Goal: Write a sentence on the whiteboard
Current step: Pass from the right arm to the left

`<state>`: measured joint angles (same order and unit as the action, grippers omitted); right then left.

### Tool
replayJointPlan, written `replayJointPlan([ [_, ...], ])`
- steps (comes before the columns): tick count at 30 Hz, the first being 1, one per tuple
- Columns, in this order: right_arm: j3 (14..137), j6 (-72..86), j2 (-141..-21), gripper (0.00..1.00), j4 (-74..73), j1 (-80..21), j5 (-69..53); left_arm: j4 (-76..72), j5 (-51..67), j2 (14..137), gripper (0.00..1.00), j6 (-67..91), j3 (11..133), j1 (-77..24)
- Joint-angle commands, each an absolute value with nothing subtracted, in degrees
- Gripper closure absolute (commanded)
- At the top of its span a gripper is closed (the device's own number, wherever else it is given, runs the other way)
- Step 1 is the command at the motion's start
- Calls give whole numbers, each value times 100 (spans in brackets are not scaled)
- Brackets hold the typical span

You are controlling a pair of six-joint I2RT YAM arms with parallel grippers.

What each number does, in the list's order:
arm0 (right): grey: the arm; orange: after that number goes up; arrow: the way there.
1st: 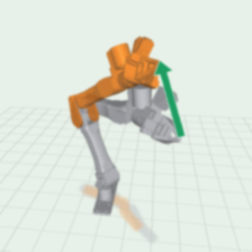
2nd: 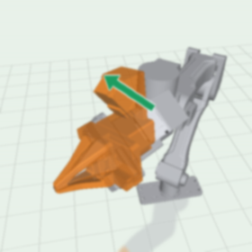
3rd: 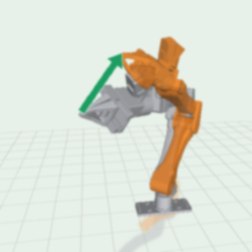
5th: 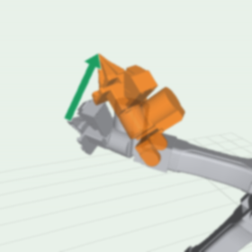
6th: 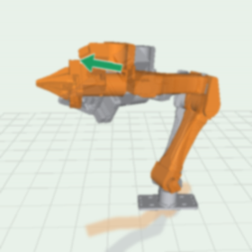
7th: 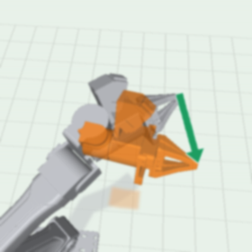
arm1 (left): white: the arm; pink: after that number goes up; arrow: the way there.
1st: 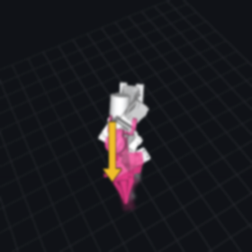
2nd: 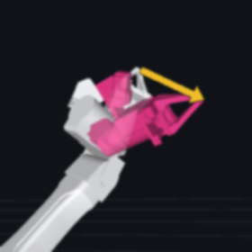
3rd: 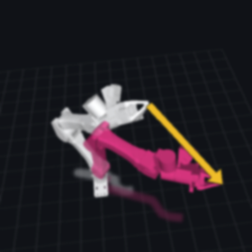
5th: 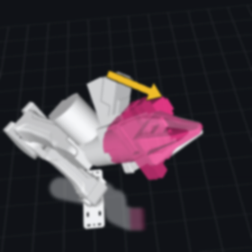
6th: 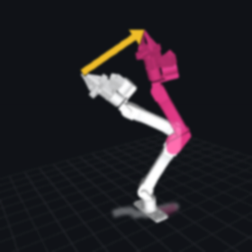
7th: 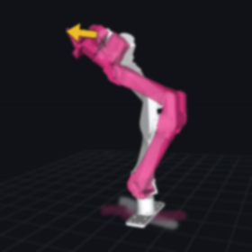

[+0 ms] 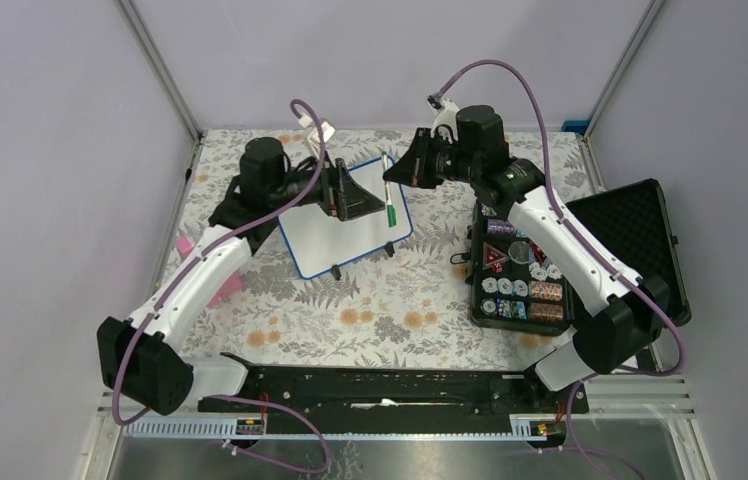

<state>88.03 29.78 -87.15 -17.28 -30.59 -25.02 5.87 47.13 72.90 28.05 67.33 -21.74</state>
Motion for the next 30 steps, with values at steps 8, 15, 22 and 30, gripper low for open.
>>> replayJointPlan([
  [8, 9032, 3584, -8865, 100, -1430, -3073, -2763, 105, 4271, 7683, 23, 3009, 6627, -2754],
  [15, 9002, 3618, -8881, 100, -1403, -3084, -2702, 20, 4305, 7856, 46, 3225, 6704, -2829],
  [22, 9113, 3573, -8858, 91, -1403, -3076, -2744, 323, 4360, 7795, 92, 2707, 6919, -2883],
  [30, 8910, 3027, -8447, 26, -1591, -2630, -3914, 2906, 3646, 7605, 100, -138, 7843, -2873],
])
